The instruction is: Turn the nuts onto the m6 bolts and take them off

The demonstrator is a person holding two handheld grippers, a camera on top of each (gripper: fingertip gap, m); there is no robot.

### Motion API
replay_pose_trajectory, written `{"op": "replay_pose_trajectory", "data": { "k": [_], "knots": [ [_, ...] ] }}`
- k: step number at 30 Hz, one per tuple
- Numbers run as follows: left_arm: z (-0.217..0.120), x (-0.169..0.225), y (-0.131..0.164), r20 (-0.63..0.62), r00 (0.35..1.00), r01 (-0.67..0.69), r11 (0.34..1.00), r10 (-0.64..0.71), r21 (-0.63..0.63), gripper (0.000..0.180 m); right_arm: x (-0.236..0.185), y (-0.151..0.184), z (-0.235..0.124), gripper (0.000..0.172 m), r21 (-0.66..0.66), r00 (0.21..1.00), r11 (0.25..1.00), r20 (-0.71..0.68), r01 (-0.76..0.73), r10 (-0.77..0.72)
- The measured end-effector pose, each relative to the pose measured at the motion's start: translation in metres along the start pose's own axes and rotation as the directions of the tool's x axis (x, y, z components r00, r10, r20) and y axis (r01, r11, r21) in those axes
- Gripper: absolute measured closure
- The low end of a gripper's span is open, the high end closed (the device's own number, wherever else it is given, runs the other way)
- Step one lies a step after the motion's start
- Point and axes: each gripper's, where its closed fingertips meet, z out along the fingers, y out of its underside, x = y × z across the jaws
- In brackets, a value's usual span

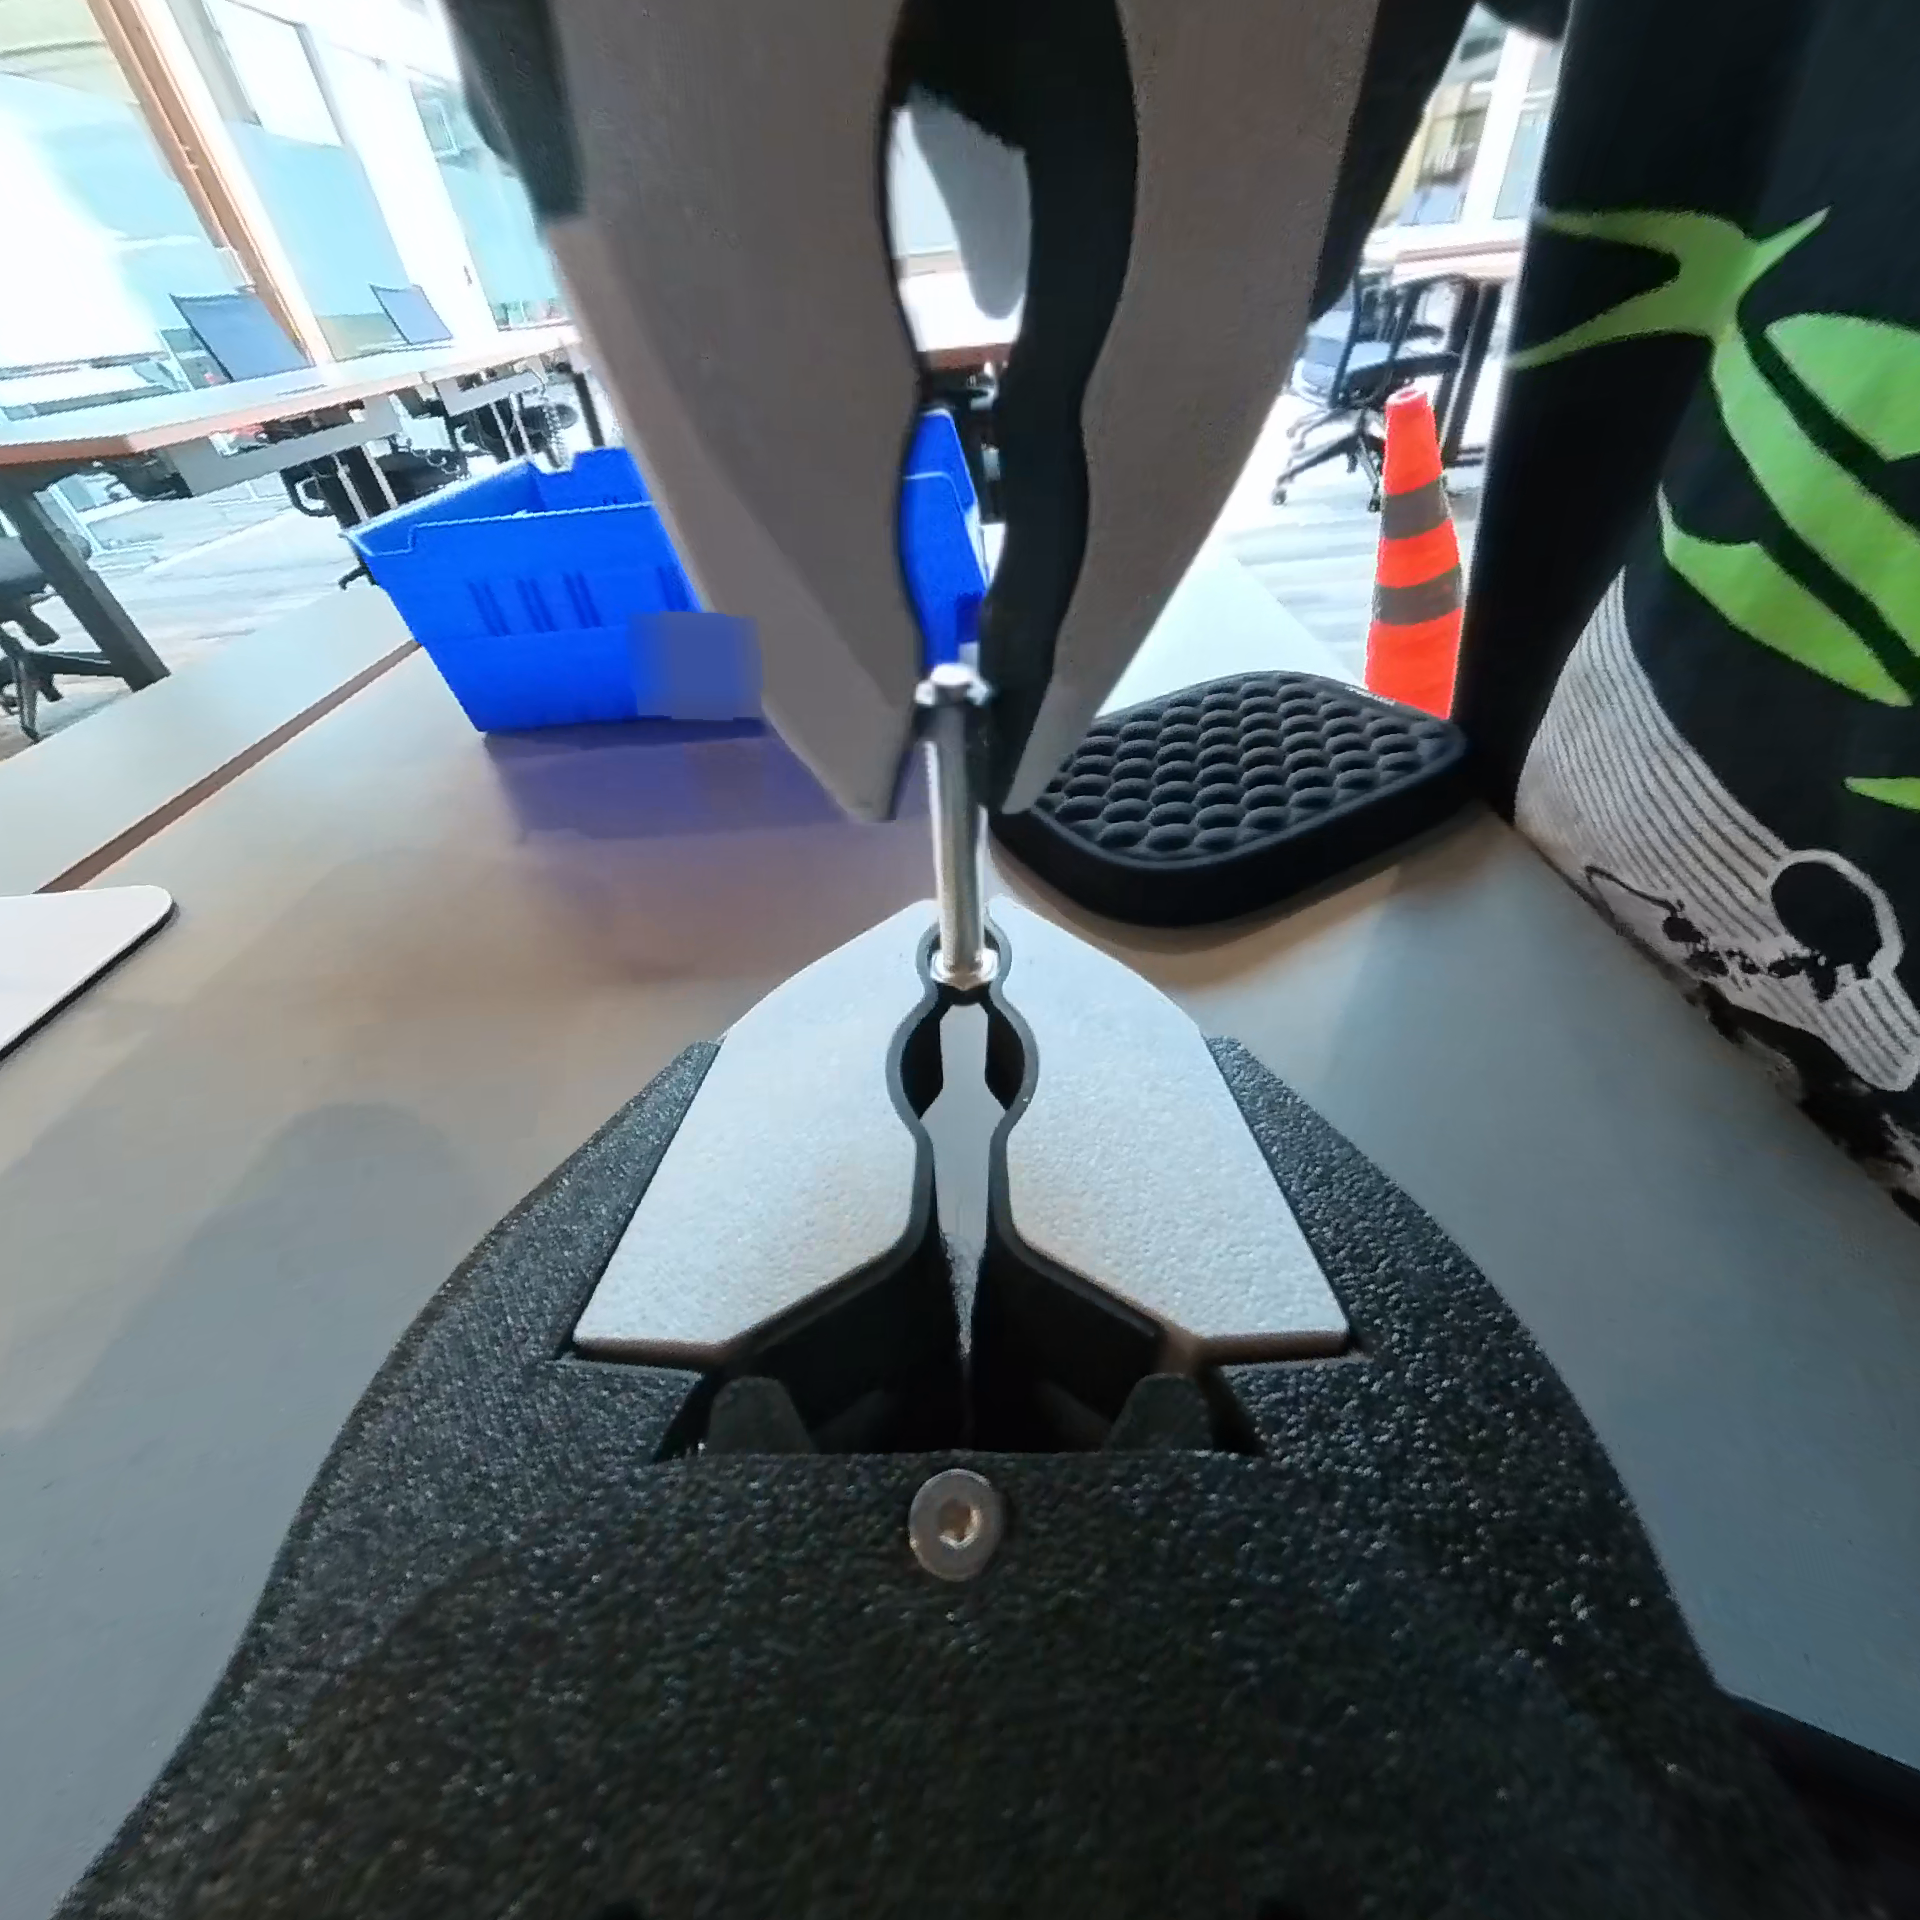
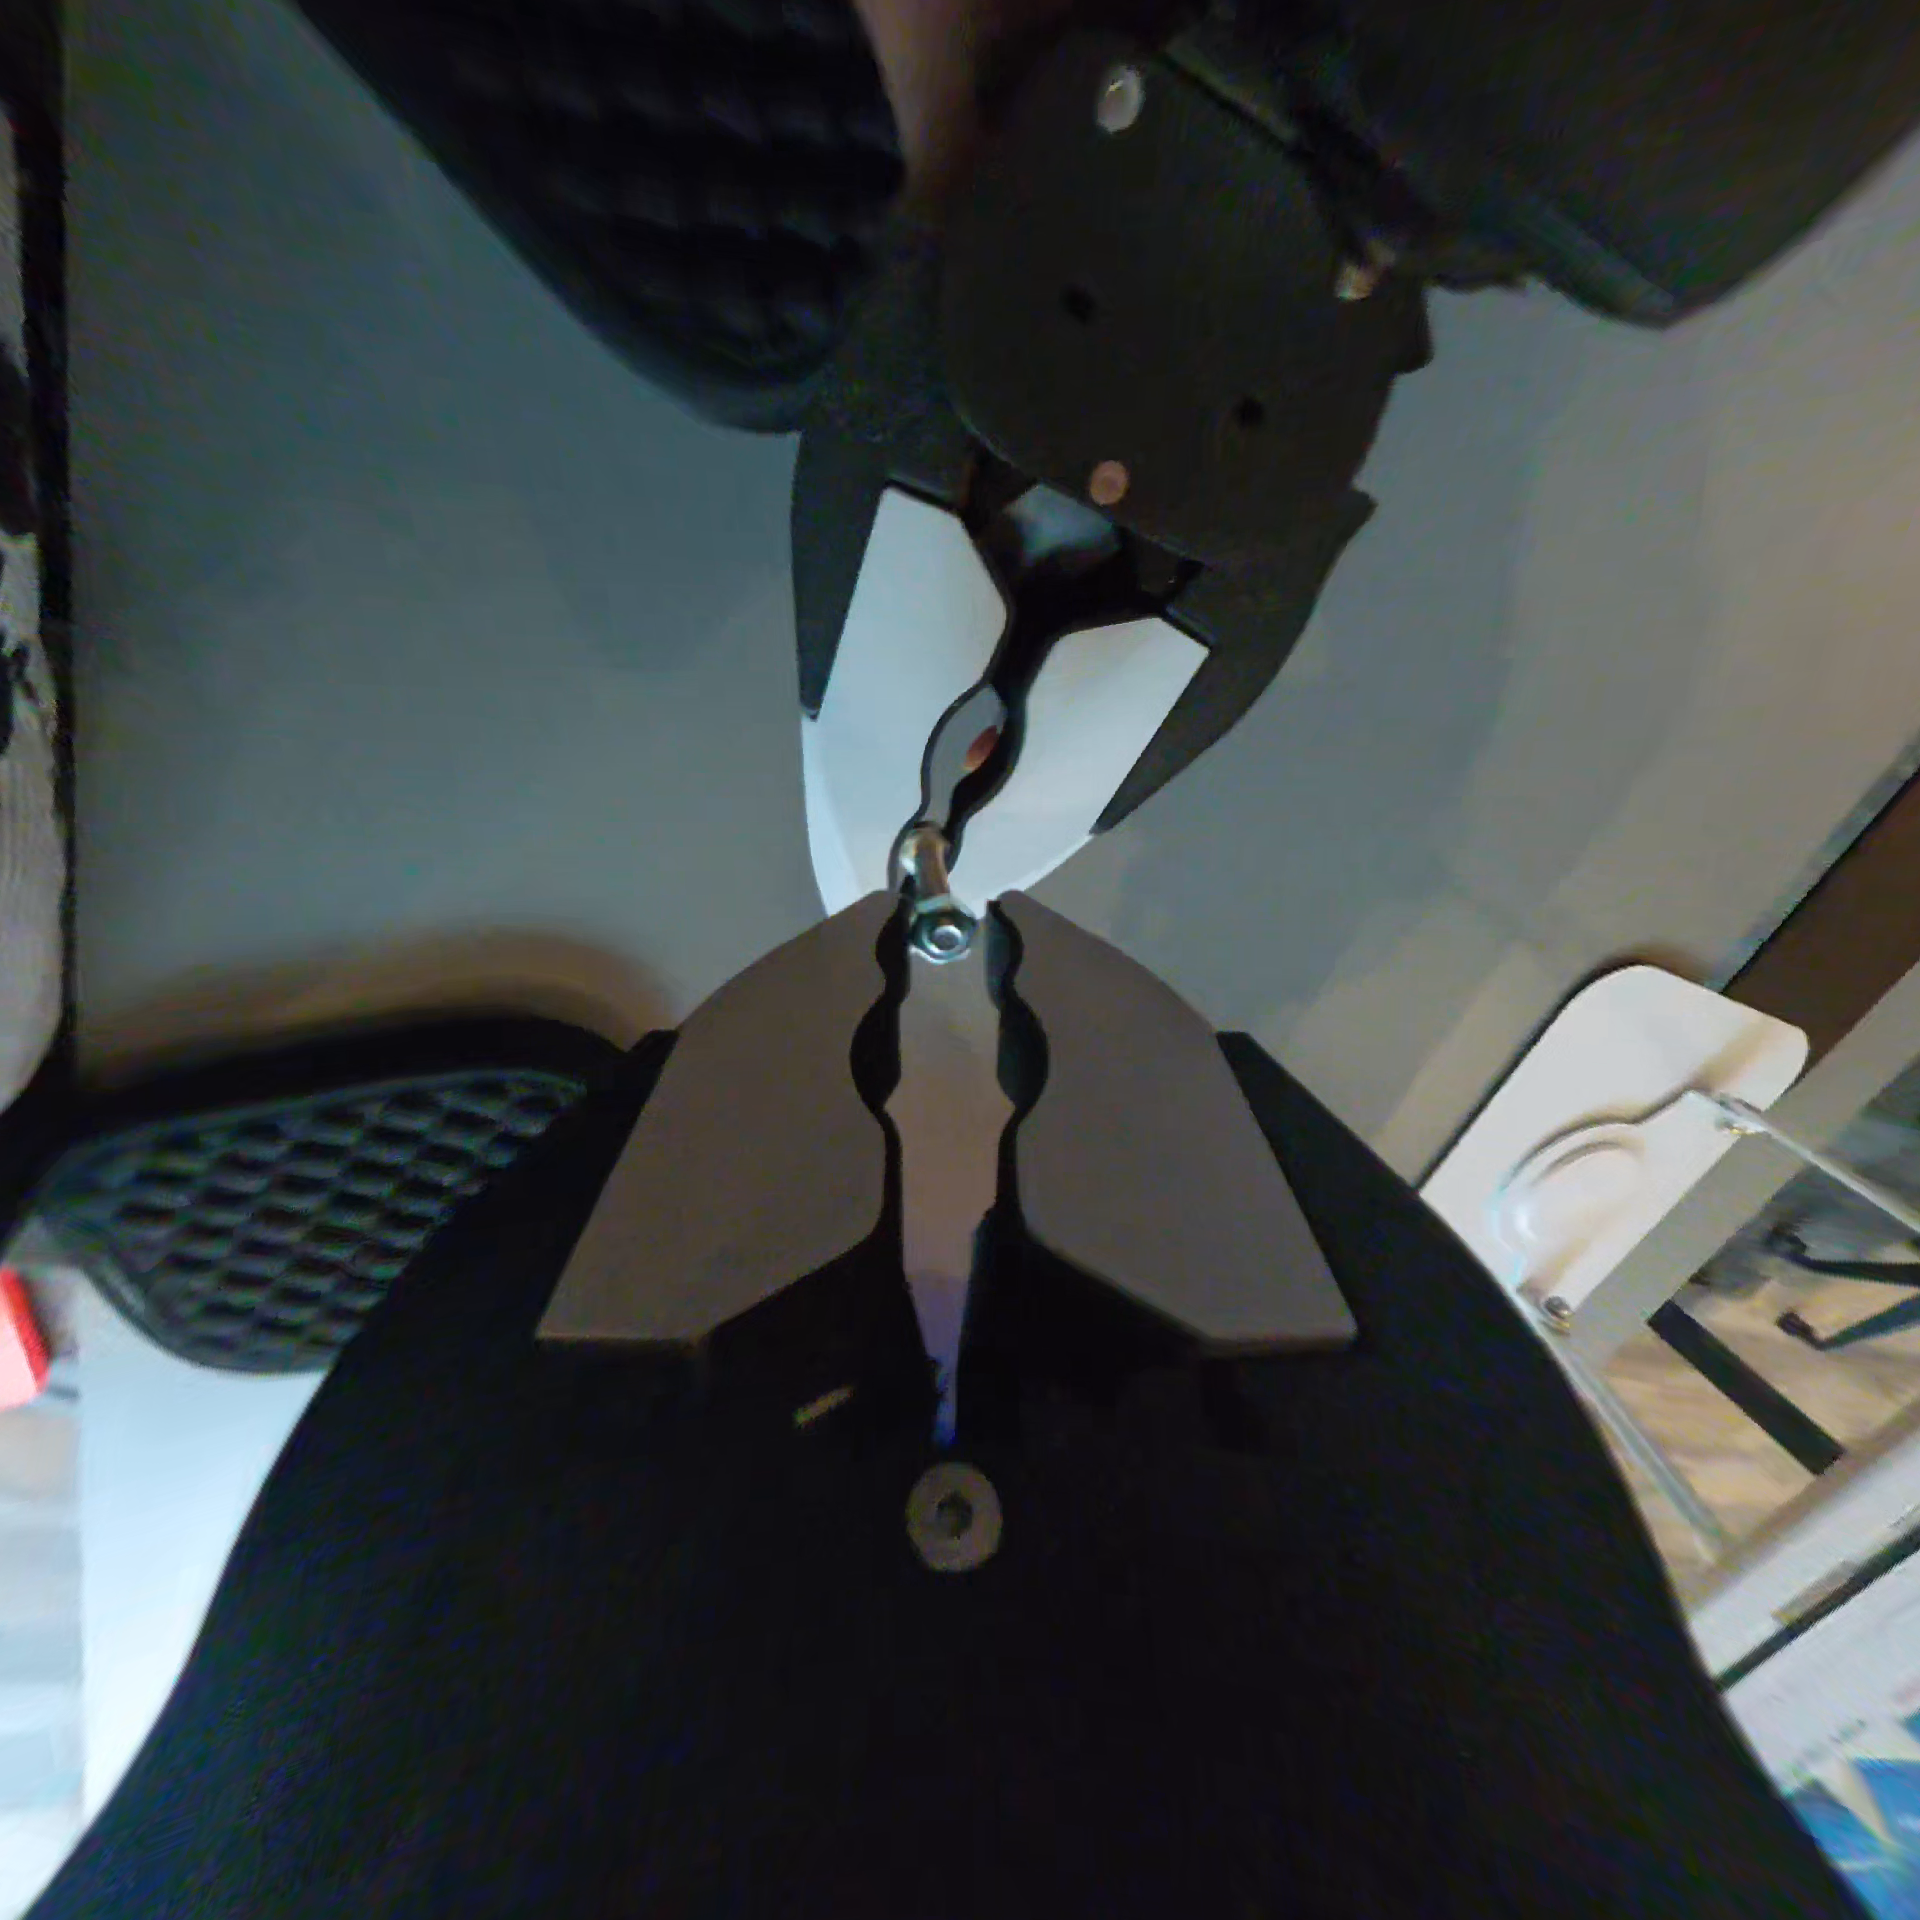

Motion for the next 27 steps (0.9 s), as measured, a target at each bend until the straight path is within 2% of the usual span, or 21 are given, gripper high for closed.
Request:
{"op": "replay_pose_trajectory", "data": {
  "k": [2,4,7,8,10,12,15,16,17,20,24,27],
  "knots": [
    [-0.001,0.0,-0.001,0.0,1.0,0.004,1.0,-0.004,0.01,0.178,0.007,-0.003,-0.003,0.136,0.076,0.997,0.995,-0.041,-0.059,0.062],
    [-0.001,-0.001,-0.002,-0.001,1.0,0.006,1.0,-0.006,0.014,0.178,0.01,-0.01,-0.014,0.125,0.224,0.989,0.966,-0.048,-0.129,0.143],
    [-0.002,-0.001,-0.003,0.002,1.0,0.004,1.0,-0.005,0.027,0.178,0.019,-0.014,-0.039,0.105,0.492,0.955,0.841,-0.058,-0.225,0.289],
    [-0.002,-0.001,-0.004,0.003,1.0,0.006,1.0,-0.006,0.031,0.178,0.02,-0.013,-0.046,0.097,0.574,0.941,0.78,-0.046,-0.25,0.335],
    [-0.003,-0.003,-0.005,0.008,1.0,0.013,0.999,-0.013,0.044,0.178,0.021,-0.009,-0.058,0.094,0.735,0.914,0.63,-0.031,-0.253,0.404],
    [-0.005,-0.005,-0.007,0.017,1.0,0.024,0.997,-0.025,0.067,0.178,0.021,-0.006,-0.066,0.094,0.871,0.895,0.441,-0.004,-0.216,0.446],
    [-0.009,-0.01,-0.011,0.041,0.998,0.041,0.994,-0.046,0.099,0.178,0.018,-0.002,-0.06,0.09,0.961,0.884,0.221,0.047,-0.167,0.466],
    [-0.009,-0.01,-0.011,0.048,0.998,0.041,0.994,-0.047,0.105,0.178,0.017,-0.003,-0.054,0.087,0.97,0.887,0.175,0.071,-0.168,0.457],
    [-0.01,-0.011,-0.012,0.055,0.997,0.041,0.993,-0.047,0.108,0.178,0.015,-0.006,-0.047,0.082,0.973,0.89,0.152,0.09,-0.175,0.446],
    [-0.01,-0.013,-0.013,0.063,0.996,0.051,0.992,-0.059,0.118,0.178,0.016,-0.016,-0.04,0.084,0.983,0.89,0.093,0.102,-0.159,0.445],
    [-0.014,-0.02,-0.014,0.078,0.991,0.099,0.985,-0.111,0.144,0.178,0.012,-0.018,-0.031,0.095,0.989,0.886,0.106,0.045,-0.105,0.461],
    [-0.011,-0.022,-0.012,0.094,0.988,0.109,0.987,-0.121,0.121,0.178,0.013,-0.017,-0.033,0.1,0.988,0.881,0.085,0.074,-0.128,0.466]
  ]
}}
